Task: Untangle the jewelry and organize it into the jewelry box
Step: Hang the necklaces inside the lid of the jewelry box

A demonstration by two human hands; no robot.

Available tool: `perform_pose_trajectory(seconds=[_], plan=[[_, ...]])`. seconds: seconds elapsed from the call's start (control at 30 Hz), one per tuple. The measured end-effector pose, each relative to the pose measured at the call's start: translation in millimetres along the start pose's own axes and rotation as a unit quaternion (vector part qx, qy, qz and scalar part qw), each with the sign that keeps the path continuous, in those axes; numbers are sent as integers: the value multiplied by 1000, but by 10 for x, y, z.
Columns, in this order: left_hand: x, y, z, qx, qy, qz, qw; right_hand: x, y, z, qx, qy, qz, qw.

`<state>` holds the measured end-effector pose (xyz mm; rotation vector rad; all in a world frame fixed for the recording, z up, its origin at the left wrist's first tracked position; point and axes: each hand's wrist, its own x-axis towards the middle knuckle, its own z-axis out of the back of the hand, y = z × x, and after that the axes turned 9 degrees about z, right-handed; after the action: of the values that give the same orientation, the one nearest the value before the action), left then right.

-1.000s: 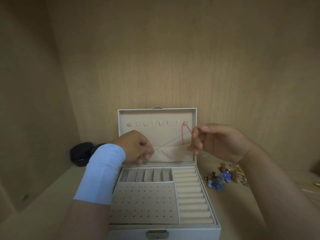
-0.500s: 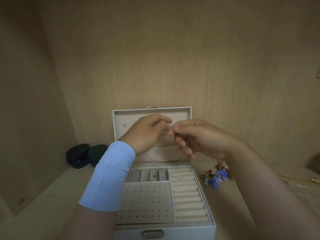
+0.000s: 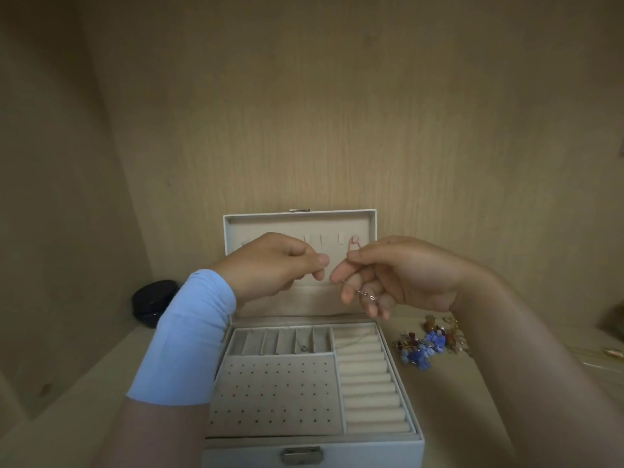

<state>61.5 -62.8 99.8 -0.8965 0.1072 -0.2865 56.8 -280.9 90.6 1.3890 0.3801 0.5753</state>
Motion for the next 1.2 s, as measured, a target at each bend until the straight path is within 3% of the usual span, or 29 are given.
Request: perform_pose_trajectory(seconds=[0.23,0.4,0.47,0.57,0.63,0.7,0.9,1.03,1.2], plan=[[37,83,36,-213,13,-29,977,-38,-9,69,-16,22,-5,1000],[49,86,43,-335,47,-29,941,-29,-31,117,-30,-9,61,998],[40,74,55,-337,64,-24,939,-23,-19,135,-7,-39,101,994],[47,67,24,-241,35,-12,970,9,5,132,16,-134,150,979],[97,73,-62,-175,-18,-15,984,66,-19,117,-37,-232,158,959],[200,90,-183,-182,-83,-11,980,136,-68,80,-92,-317,162,930],[440,206,-449,-185,-257,32,948,388,-230,-32,-148,-464,168,857],[497,264,-460,-180,-283,58,940,524,-320,-72,-259,-535,171,785],[557,288,-476,-178,-280,74,941,648,-335,-96,-347,-558,159,737]])
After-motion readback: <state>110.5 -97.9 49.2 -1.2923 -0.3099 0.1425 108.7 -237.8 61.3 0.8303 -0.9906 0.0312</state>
